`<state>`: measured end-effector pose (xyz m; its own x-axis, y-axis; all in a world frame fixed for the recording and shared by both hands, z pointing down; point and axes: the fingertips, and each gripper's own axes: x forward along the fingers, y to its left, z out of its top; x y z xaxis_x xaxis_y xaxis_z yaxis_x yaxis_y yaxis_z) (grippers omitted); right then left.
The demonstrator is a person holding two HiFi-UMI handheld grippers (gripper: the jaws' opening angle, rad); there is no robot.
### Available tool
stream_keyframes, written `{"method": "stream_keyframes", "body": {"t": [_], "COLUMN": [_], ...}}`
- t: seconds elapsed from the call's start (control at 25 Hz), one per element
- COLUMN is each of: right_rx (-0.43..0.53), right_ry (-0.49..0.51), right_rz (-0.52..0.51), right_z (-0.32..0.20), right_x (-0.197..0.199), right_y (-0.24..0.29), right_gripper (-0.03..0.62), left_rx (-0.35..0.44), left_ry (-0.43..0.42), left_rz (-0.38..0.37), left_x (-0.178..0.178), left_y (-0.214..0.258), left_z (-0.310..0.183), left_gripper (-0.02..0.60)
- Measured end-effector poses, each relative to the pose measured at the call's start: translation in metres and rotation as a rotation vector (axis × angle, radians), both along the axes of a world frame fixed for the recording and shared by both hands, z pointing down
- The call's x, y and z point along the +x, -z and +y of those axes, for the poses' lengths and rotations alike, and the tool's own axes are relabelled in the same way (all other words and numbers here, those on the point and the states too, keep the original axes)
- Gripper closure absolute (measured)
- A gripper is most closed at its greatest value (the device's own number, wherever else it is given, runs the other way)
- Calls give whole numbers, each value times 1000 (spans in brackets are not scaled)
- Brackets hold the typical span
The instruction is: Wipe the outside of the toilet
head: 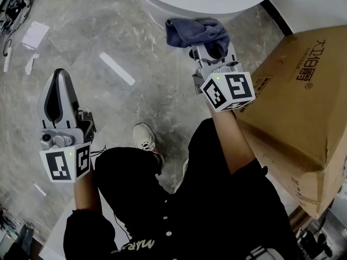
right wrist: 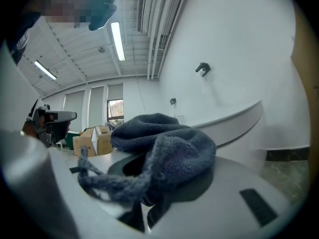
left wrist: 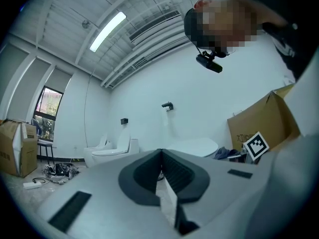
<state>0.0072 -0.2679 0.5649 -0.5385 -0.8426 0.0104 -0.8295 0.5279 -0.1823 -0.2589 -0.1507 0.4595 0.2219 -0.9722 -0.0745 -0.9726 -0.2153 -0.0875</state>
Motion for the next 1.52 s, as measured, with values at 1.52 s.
{"method": "stream_keyframes", "body": {"t": [1.52], "right_rx": [-3], "right_ry": [160], "right_rz": [127], "right_z": [-15], "right_x": [-20], "right_y": [-116], "right_gripper": [496], "left_rx": [-67], "left_ry": [-107], "left_rz": [61], "left_x": [41], "left_y": [-107], "left_z": [-27], "left_gripper": [571]}}
